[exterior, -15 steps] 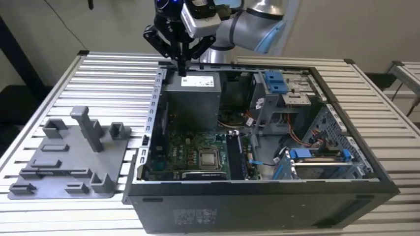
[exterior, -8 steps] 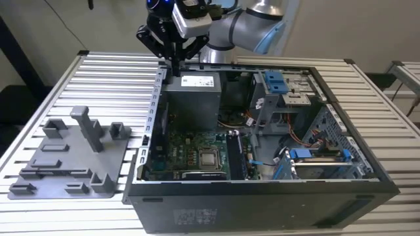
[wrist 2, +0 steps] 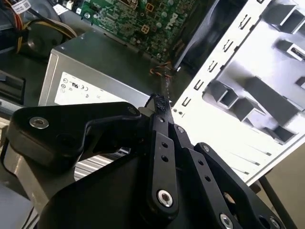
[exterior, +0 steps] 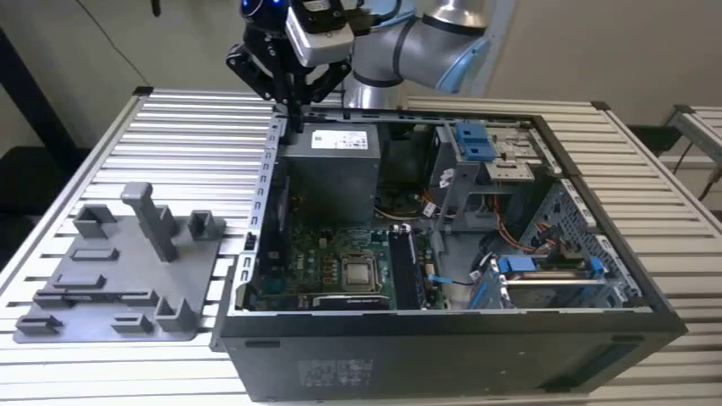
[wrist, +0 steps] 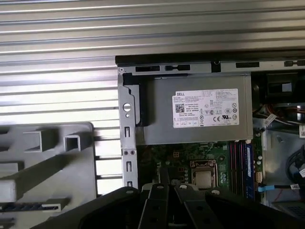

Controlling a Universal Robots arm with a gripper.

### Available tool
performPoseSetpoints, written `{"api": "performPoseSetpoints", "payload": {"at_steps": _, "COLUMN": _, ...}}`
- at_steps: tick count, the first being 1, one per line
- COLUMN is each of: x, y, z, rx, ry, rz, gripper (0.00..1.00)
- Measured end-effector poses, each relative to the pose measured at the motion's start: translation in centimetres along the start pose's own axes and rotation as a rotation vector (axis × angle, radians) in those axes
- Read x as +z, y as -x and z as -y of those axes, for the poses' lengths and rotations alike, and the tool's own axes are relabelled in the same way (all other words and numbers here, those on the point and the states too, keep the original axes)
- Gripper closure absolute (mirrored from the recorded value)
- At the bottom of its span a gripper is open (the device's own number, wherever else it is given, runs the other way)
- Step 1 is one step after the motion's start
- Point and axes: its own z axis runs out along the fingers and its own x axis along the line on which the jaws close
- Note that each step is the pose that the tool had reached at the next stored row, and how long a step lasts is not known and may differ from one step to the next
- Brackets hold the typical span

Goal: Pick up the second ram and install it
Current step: 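Reach for the second ram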

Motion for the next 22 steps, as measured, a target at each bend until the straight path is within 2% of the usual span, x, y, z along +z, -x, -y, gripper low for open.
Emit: {"api": "performPoseSetpoints", "payload": {"at_steps": 22, "x": 0.21, "y": -1.4, "z": 0.11, "rx": 0.0, "ry": -0.0002, "rz": -0.0005, "gripper": 0.89}}
